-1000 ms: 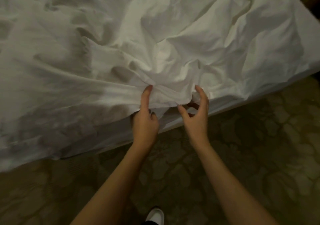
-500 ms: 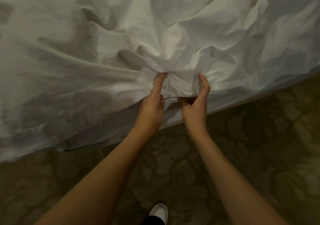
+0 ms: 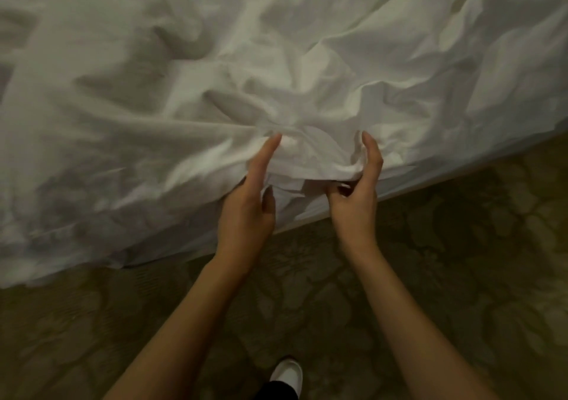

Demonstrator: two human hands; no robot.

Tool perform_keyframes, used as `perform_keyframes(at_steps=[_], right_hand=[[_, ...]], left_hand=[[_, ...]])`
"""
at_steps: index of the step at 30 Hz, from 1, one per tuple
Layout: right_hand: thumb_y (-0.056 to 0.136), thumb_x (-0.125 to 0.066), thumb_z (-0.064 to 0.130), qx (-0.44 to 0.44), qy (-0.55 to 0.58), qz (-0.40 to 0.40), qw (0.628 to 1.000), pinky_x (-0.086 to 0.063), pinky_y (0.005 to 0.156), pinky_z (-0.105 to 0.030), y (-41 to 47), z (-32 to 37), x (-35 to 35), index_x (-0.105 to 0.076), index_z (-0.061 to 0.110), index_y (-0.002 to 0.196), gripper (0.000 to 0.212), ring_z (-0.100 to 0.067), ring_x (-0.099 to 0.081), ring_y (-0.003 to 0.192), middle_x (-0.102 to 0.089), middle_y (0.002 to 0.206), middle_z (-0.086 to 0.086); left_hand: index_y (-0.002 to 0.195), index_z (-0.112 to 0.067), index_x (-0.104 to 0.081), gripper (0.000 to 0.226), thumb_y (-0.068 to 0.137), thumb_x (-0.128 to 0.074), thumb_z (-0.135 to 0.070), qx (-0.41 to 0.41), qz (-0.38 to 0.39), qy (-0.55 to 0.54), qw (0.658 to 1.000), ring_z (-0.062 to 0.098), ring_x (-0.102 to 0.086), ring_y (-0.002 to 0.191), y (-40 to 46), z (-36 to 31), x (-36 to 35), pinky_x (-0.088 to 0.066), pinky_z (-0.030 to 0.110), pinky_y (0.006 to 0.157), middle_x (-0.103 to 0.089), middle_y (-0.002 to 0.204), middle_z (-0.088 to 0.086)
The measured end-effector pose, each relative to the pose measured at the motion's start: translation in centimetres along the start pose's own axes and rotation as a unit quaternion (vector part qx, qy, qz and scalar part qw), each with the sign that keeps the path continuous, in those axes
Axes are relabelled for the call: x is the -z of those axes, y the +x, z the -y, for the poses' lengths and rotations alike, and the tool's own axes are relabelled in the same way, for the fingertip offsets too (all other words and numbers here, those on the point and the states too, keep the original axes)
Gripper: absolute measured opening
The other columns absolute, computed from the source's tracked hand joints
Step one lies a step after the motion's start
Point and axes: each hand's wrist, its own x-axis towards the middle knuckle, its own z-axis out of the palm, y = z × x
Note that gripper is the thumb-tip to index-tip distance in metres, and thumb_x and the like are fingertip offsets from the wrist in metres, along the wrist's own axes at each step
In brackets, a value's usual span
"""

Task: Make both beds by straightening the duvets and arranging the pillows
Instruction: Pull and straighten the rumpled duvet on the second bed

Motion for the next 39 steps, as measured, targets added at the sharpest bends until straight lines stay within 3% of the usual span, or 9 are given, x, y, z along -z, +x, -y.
perform_keyframes(at_steps=[4,7,10,13,17,21,29,35,39], right_hand=[[0.090,-0.059,0.001,0.016,-0.004,-0.048,0.999,-0.045,0.078,-0.008,1.0,1.0,-0.7,-0.023,0.051,0.132,0.074,0.029,-0.045,0.093,-0.033,0.112,0.042],[0.089,-0.058,-0.001,-0.004,-0.045,-0.028,0.999,-0.044,0.071,-0.008,1.8,1.4,-1.3,-0.015,0.044,0.143,0.082,0.028,-0.048,0.082,-0.030,0.101,0.044],[0.089,-0.060,0.003,-0.018,-0.071,0.013,0.997,-0.047,0.075,-0.018,2.2,1.3,-1.4,-0.005,0.042,0.147,0.089,0.009,-0.053,0.081,-0.034,0.103,0.034],[0.089,-0.064,0.012,-0.004,-0.083,0.029,0.996,-0.045,0.080,-0.018,3.1,1.4,-1.7,-0.002,0.039,0.148,0.090,0.007,-0.048,0.090,-0.034,0.113,0.031],[0.091,-0.062,0.014,0.002,-0.089,0.020,0.996,-0.039,0.068,-0.004,3.5,1.2,-2.0,-0.004,0.035,0.149,0.084,0.018,-0.046,0.081,-0.030,0.105,0.038],[0.093,-0.059,0.015,-0.024,-0.101,0.017,0.995,-0.043,0.081,-0.027,2.8,1.3,-1.4,-0.004,0.045,0.147,0.083,-0.012,-0.051,0.101,-0.049,0.127,-0.003],[0.090,-0.064,0.009,-0.042,-0.042,0.021,0.998,-0.042,0.078,-0.005,1.0,0.3,0.3,-0.011,0.047,0.145,0.085,0.019,-0.045,0.093,-0.029,0.111,0.036],[0.091,-0.060,0.003,-0.046,-0.040,0.020,0.998,-0.037,0.079,0.001,0.4,0.3,0.6,-0.006,0.042,0.148,0.088,0.009,-0.040,0.108,-0.032,0.126,0.017],[0.092,-0.057,0.003,-0.057,-0.042,0.023,0.997,-0.041,0.090,-0.011,-0.2,-0.6,0.5,-0.005,0.041,0.149,0.086,0.008,-0.042,0.110,-0.032,0.122,0.020]], left_hand=[[0.147,-0.029,-0.028,0.076,0.086,-0.057,0.006,0.023,-0.025,0.003,0.999,0.013,-0.057,0.086,2.8,0.1,1.2,-0.048,0.021,0.073,-0.061,0.113,0.005],[0.149,-0.032,-0.021,0.083,0.086,-0.060,0.006,0.080,0.044,-0.050,0.995,-0.027,-0.032,0.103,3.9,0.6,1.0,-0.034,-0.008,0.076,-0.035,0.132,-0.019],[0.149,-0.036,-0.015,0.095,0.081,-0.067,0.006,0.099,0.084,-0.072,0.989,-0.026,-0.025,0.108,4.3,1.2,0.7,-0.028,-0.012,0.075,-0.029,0.146,-0.013],[0.144,-0.044,-0.007,0.101,0.081,-0.068,0.005,0.100,0.098,-0.059,0.988,-0.003,-0.045,0.112,5.0,1.4,0.4,-0.035,-0.007,0.071,-0.043,0.139,0.001],[0.148,-0.043,-0.009,0.093,0.083,-0.056,0.004,0.091,0.095,0.011,0.991,-0.002,-0.051,0.062,5.3,1.3,0.4,-0.035,0.009,0.048,-0.051,0.083,-0.002],[0.148,-0.042,-0.014,0.091,0.080,-0.056,0.004,0.065,0.128,0.026,0.989,0.012,-0.052,0.055,4.5,0.9,1.0,-0.042,0.032,0.047,-0.049,0.064,-0.002],[0.140,-0.047,-0.022,0.088,0.079,-0.062,0.004,0.073,0.214,-0.027,0.974,0.003,-0.057,0.071,2.6,0.8,1.8,-0.047,0.015,0.060,-0.062,0.095,0.004],[0.139,-0.048,-0.024,0.083,0.084,-0.058,0.004,0.095,0.132,-0.074,0.984,0.007,-0.054,0.058,2.4,0.0,-0.3,-0.049,0.022,0.056,-0.062,0.096,0.010],[0.138,-0.060,-0.016,0.091,0.084,-0.059,-0.001,0.120,0.160,-0.058,0.978,0.016,-0.065,0.098,1.4,0.9,-1.5,-0.055,0.040,0.084,-0.048,0.131,-0.005]])
